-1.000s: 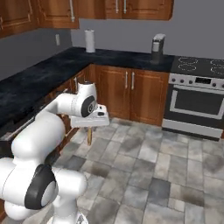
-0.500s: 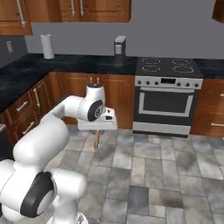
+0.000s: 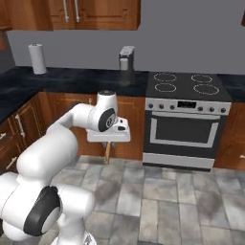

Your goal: Organize the utensils by type. Pick up the wooden spoons from the counter and place them in the open cabinet. Then pick up the metallic utensils from the counter and place them in the open drawer.

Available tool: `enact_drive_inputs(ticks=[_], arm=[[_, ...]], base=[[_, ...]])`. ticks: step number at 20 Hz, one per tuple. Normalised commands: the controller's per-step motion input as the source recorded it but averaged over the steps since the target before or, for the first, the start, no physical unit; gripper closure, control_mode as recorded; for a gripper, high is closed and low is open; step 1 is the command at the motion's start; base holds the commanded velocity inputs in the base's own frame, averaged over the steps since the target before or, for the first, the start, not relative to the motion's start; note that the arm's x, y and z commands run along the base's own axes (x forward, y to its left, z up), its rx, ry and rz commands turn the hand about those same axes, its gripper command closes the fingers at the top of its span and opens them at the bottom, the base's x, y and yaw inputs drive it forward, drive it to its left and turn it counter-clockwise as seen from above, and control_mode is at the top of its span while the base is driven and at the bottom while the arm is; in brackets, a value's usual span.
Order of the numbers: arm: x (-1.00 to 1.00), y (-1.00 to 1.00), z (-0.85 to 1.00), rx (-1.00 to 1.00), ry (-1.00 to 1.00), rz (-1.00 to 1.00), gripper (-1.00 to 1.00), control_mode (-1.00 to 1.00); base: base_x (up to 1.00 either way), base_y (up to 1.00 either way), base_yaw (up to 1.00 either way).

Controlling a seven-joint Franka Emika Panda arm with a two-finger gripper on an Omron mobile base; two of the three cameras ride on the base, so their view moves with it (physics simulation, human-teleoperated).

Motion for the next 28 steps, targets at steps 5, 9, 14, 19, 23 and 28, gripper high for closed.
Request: enact_drive_inputs(ticks=[5, 9, 14, 19, 23, 28], arm=[[0.00, 0.00, 0.00, 0.00, 0.00, 0.00, 1.00, 1.00], [0.00, 0.00, 0.00, 0.00, 0.00, 0.00, 1.00, 1.00], [0.00, 0.00, 0.00, 0.00, 0.00, 0.00, 1.00, 1.00], [0.00, 0.00, 0.00, 0.00, 0.00, 0.00, 1.00, 1.00], [0.00, 0.00, 0.00, 0.00, 0.00, 0.00, 1.00, 1.00], [0.00, 0.00, 0.00, 0.00, 0.00, 0.00, 1.00, 1.00]], base=[[1.00, -0.09, 0.07], [1.00, -0.05, 0.21], [1.00, -0.03, 0.47], [0.97, -0.04, 0.55], [0.77, -0.08, 0.71], [0.76, -0.17, 0.66]])
